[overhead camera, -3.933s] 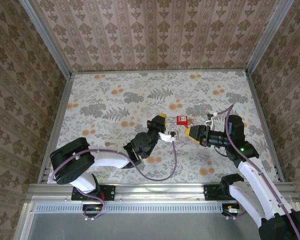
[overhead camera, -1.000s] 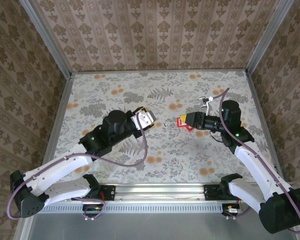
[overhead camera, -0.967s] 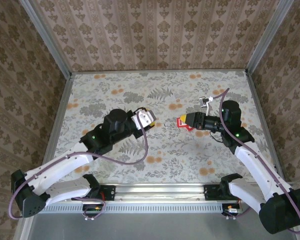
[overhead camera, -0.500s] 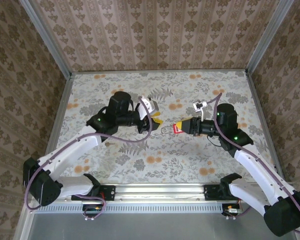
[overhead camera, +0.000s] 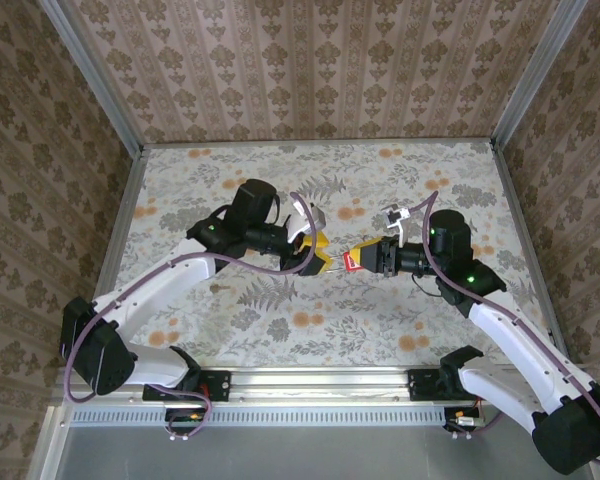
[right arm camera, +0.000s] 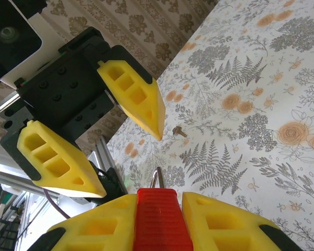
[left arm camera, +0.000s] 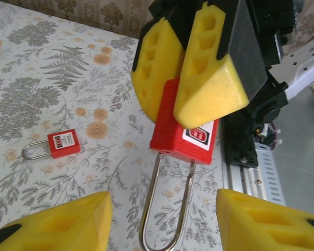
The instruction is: Unlock with the key
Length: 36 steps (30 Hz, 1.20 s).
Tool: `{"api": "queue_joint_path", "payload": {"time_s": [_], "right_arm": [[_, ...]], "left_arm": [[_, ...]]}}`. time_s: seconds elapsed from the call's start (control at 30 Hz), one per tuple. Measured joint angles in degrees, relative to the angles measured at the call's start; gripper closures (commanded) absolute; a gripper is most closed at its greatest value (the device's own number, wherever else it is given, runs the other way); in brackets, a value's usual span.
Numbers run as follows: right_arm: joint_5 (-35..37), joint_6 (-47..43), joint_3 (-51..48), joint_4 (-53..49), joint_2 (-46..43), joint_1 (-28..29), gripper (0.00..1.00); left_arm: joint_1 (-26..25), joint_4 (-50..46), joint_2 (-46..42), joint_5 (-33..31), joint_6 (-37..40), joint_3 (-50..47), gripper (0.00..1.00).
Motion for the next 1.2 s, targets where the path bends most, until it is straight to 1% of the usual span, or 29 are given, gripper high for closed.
{"api": "queue_joint_path", "payload": {"time_s": [0.3,0.37,0.47,0.6,0.77,0.8,0.97,1.03,1.07,1.1,1.17,1.2], "right_arm": [[0.1,0.0,0.0,0.5,-0.8,0.8,0.87],[0.1,0.0,0.0,0.9,-0.9,0.8,0.87],[0.1,0.0,0.0,1.2,-0.9,0.8,0.87],[0.1,0.1,0.0,1.9,-0.9,1.0,0.87],[0.1,0.1,0.0,2.3,-0.9,1.2,0.87],[0.1,0.1,0.0,2.3,-0.9,1.2,0.87],[0.1,0.1,0.0,2.2,-0.9,1.2,0.85],[0.1,0.1,0.0,2.2,-0.9,1.2,0.81],[0.1,0.1,0.0,2.3,-0.9,1.2,0.75],[0.1,0.1,0.0,2.4,-0.9,1.2,0.66],[1.2,0.3,0.0,2.5,-0.9,1.4,0.56],[1.9,0.3,0.0,2.4,-0.9,1.4,0.48]], "left_arm": [[0.0,1.7,2.5,4.0,-2.5,-1.2,0.47],[0.0,1.7,3.1,4.3,-2.9,-1.4,0.5],[0.0,1.8,3.7,5.0,-3.4,-1.5,0.57],[0.0,2.6,3.9,5.9,-3.7,-1.6,0.76],[0.0,3.2,3.9,6.6,-3.6,-1.8,0.97],[0.1,3.4,3.8,7.2,-3.1,-2.0,1.0],[0.1,3.8,3.6,7.8,-2.8,-2.3,1.0],[0.1,3.9,3.2,7.6,-2.8,-2.6,1.0],[0.1,3.9,2.9,7.3,-2.6,-2.7,1.0],[0.1,4.0,2.4,6.6,-2.5,-2.8,1.0],[-0.1,4.0,1.2,5.0,-2.4,-3.2,1.0],[-0.2,3.9,0.2,3.3,-2.2,-3.5,1.0]]}}
